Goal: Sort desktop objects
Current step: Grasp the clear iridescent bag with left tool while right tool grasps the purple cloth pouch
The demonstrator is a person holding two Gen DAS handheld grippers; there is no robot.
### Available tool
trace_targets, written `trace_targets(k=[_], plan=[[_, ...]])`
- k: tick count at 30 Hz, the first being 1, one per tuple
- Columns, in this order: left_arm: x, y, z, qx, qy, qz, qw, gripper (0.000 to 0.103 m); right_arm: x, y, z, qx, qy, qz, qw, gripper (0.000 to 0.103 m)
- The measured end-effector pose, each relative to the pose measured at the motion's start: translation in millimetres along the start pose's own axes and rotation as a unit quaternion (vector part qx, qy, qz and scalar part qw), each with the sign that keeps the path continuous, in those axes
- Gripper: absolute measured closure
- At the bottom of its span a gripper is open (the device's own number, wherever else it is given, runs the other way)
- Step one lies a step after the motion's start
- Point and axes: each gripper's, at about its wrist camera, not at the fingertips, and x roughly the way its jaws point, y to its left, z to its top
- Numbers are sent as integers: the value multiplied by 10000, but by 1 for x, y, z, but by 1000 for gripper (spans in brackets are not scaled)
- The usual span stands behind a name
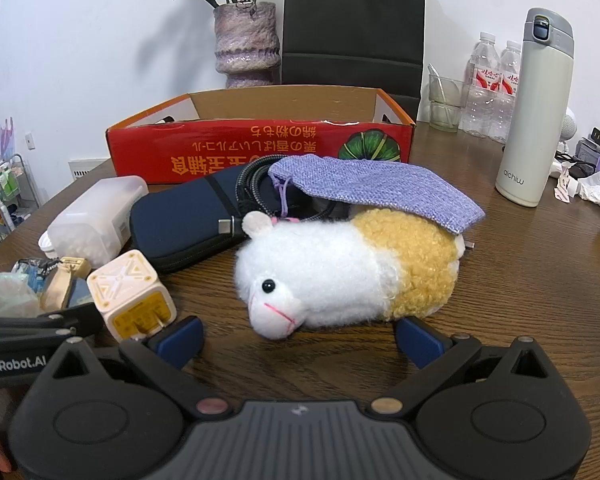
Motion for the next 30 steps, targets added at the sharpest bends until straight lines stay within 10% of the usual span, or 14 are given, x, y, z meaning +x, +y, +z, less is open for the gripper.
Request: trace_targets(k=[15,19,23,30], plan=[[-43,6,-13,322,-1137,-358,9923,0,-74,-25,-7,27,-1193,1014,9877,15],[-33,16,-11,175,-751,-363,9964,36,-77,-11,-8,-383,-1399,1132,9829,19],[-30,25,-14,71,-657,-433,9969,47,-58,-13,7,-475,-1308,317,9898,18],[-47,21,-13,27,-811,-619,9948,64,-16,-31,18,-107,-600,66,9981,2]])
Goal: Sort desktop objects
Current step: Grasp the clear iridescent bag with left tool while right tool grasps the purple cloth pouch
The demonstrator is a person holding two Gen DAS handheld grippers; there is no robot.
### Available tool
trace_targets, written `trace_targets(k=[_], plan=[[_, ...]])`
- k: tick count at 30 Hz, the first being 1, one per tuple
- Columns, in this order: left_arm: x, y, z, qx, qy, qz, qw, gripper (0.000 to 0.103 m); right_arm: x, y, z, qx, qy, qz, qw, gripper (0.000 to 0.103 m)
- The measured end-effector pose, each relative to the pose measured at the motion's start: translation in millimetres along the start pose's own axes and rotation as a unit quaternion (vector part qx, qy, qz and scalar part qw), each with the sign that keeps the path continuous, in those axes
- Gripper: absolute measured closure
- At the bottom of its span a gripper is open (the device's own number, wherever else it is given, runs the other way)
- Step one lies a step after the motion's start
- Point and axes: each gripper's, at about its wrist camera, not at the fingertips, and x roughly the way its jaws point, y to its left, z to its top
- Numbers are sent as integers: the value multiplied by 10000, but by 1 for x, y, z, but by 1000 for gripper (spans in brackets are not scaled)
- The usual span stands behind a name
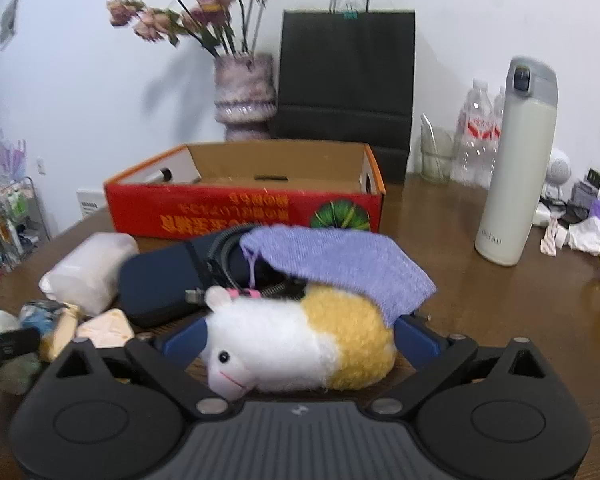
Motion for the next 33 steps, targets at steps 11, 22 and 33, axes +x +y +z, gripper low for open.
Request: trace_targets(k=[11,22,33], plan=[[-48,-19,16,80,-523,-83,9986,65,-10,-28,-3,595,-211,83,9980,75],[-52,-31,22,169,-608,-257,9977,65,-35,-22,-15,442,-621,-209,9969,100],[-28,-48,41,219,-698,-382,9966,64,31,-84,44,1778,69,463,9830,40]])
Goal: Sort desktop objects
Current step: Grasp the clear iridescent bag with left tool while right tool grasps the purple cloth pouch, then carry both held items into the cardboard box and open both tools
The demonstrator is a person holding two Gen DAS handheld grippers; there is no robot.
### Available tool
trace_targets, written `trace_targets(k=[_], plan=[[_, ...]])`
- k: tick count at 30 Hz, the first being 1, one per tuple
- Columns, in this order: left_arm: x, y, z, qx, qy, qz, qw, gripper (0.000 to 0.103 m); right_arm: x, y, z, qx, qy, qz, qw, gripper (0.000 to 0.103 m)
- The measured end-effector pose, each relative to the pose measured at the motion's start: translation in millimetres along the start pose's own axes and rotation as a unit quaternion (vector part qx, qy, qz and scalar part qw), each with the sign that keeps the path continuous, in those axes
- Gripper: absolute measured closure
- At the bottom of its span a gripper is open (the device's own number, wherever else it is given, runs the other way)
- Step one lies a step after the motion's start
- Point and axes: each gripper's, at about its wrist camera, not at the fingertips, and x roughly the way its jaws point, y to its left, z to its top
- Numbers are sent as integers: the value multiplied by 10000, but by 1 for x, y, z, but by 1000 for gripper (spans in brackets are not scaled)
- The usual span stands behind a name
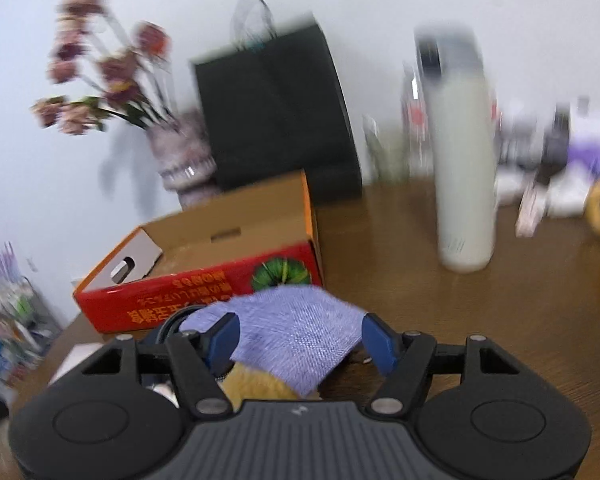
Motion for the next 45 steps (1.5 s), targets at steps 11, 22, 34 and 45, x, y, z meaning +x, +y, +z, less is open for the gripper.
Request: trace_targets(k=[11,22,34,45], plan=[[-1,-3,-1,-11,53,36,10000,64,-43,14,-2,-204,-821,180,9963,101],[-22,-5,19,32,-293,-63,9995,65,-144,54,9,-858,-1673,686,9798,101],[10,12,70,201,-499,-36,9985,66,-114,78,43,-1128,-1689,498,9779,101],[122,61,141,-161,57,-242,9996,66,-16,83,115,-871,-988,1171,9843,101]])
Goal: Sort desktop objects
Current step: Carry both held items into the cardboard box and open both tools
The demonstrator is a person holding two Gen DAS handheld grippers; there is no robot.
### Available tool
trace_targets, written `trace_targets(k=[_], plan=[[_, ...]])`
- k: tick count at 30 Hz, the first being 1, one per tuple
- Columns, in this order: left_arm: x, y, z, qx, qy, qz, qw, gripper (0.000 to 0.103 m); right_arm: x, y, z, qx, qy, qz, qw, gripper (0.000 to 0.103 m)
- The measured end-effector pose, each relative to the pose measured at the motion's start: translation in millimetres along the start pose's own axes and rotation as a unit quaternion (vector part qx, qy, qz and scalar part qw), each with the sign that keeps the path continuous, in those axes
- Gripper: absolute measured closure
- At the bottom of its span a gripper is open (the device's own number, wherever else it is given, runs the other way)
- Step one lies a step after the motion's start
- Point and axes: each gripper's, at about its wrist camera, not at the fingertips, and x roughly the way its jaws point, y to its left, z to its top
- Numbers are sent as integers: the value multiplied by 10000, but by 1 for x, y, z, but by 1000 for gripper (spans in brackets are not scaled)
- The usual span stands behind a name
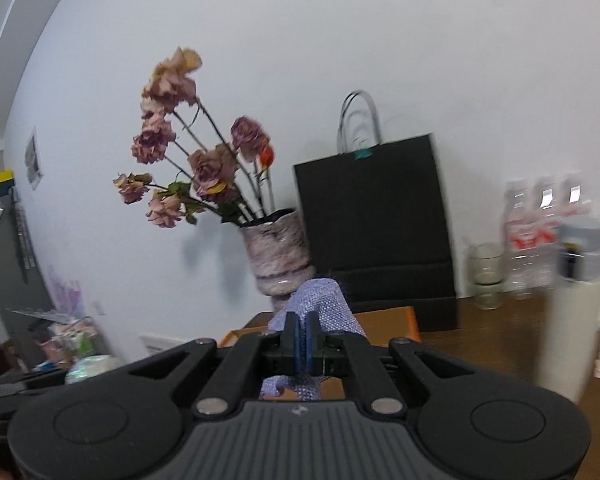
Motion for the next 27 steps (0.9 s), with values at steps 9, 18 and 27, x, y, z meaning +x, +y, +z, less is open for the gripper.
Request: trace_targets(k=[9,18,27], plan=[[162,23,33,18,1161,94,9932,66,172,-40,14,88,1535,-94,9881,100],[240,28,8,-229,2301,393,9721,23,264,-33,-24,-1447,2725,-1947,9311,54],[187,32,33,-434,2447,810,9652,0,211,-16,-21,-883,2898,-1564,9401,15]])
